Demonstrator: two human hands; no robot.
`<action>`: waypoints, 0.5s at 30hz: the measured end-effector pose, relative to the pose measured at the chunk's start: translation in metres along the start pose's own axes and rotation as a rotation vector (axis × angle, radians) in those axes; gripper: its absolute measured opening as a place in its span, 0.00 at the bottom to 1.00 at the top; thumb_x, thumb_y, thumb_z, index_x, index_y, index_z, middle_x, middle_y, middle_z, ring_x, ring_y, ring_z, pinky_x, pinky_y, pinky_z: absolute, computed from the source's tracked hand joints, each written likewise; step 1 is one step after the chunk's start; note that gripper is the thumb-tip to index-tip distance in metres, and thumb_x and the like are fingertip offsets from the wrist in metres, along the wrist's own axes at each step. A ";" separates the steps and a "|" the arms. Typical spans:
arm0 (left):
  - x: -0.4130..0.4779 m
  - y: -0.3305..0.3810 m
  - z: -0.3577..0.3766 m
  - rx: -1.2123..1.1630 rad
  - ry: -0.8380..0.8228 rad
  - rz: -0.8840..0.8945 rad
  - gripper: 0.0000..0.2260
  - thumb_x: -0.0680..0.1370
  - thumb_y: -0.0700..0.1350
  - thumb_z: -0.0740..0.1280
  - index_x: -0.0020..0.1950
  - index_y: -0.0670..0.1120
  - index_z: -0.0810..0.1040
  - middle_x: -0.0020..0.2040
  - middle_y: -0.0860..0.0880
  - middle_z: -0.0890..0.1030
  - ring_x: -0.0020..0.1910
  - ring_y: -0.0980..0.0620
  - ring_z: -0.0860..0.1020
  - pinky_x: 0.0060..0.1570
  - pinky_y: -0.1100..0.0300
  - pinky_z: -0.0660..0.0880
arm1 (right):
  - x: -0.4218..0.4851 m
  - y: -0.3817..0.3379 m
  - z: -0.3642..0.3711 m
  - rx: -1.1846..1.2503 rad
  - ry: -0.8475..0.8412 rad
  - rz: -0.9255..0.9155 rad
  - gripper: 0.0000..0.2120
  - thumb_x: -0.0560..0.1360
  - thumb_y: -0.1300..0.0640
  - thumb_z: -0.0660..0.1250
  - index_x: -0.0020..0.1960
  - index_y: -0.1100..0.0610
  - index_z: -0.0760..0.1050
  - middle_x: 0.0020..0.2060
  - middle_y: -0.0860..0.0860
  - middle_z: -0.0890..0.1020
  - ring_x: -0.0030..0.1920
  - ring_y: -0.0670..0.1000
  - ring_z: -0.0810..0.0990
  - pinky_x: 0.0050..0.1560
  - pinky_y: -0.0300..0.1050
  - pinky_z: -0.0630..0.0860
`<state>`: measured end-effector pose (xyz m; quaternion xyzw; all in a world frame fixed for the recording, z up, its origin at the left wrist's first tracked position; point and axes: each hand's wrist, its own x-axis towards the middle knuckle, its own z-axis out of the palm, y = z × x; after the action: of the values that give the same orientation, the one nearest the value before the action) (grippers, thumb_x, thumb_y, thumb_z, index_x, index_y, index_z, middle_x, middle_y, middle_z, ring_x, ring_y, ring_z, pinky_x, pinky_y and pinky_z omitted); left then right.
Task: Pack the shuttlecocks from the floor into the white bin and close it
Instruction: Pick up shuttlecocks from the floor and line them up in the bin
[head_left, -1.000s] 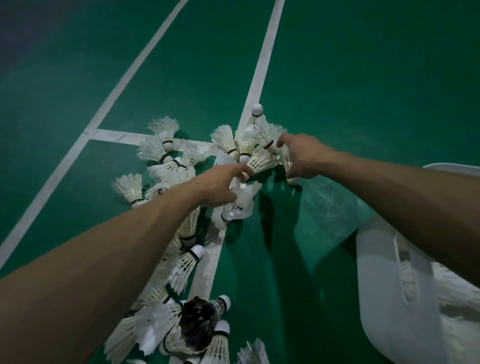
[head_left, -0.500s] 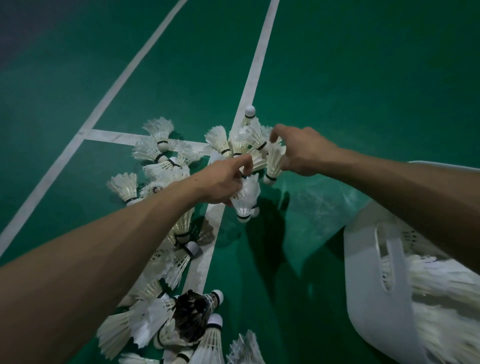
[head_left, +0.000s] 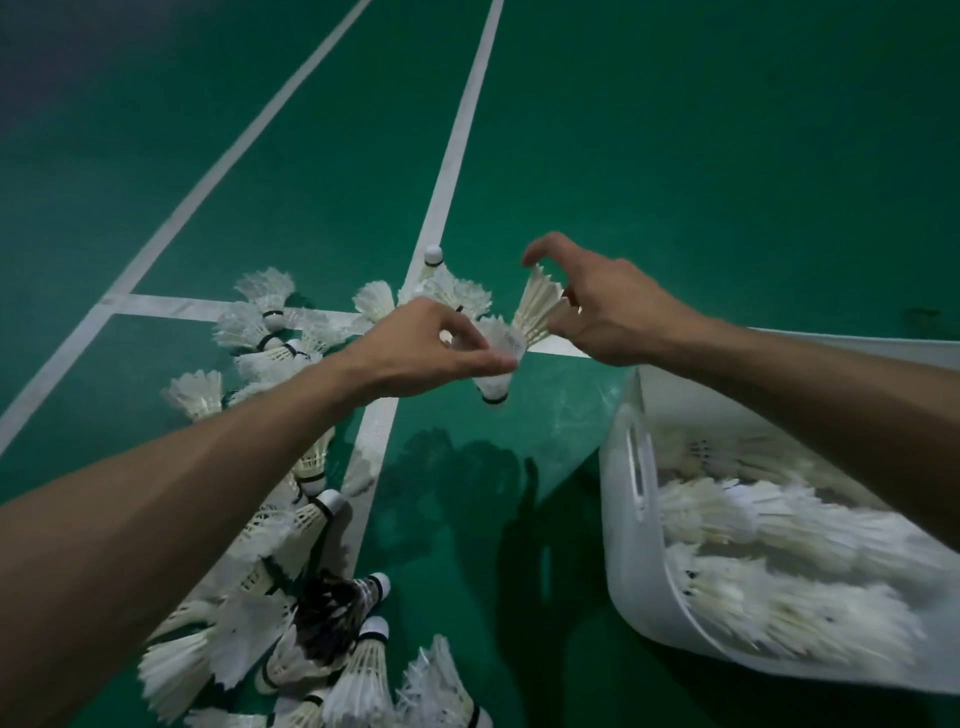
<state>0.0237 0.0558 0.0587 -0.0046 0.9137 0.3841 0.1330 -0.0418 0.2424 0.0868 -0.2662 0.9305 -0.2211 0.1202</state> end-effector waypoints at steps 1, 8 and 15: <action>-0.003 0.009 -0.001 0.047 0.017 0.024 0.29 0.62 0.65 0.71 0.52 0.45 0.82 0.50 0.50 0.81 0.45 0.57 0.80 0.48 0.57 0.78 | -0.006 0.001 -0.007 0.024 0.020 0.015 0.26 0.76 0.64 0.62 0.68 0.43 0.61 0.46 0.52 0.73 0.35 0.49 0.75 0.30 0.41 0.71; -0.006 0.063 0.002 0.113 0.205 0.198 0.23 0.59 0.65 0.72 0.46 0.52 0.77 0.45 0.53 0.78 0.41 0.59 0.79 0.46 0.57 0.79 | -0.050 0.025 -0.050 0.221 0.128 0.098 0.27 0.74 0.61 0.67 0.66 0.40 0.61 0.37 0.52 0.76 0.32 0.51 0.71 0.30 0.45 0.70; -0.010 0.119 0.021 0.011 0.148 0.327 0.31 0.63 0.55 0.77 0.62 0.56 0.66 0.47 0.51 0.74 0.43 0.53 0.79 0.50 0.55 0.78 | -0.094 0.054 -0.077 0.321 0.231 0.137 0.32 0.74 0.62 0.68 0.68 0.40 0.58 0.35 0.53 0.74 0.33 0.51 0.72 0.31 0.47 0.70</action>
<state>0.0252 0.1536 0.1308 0.1165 0.9117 0.3940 0.0012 -0.0141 0.3612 0.1380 -0.1526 0.9068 -0.3869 0.0686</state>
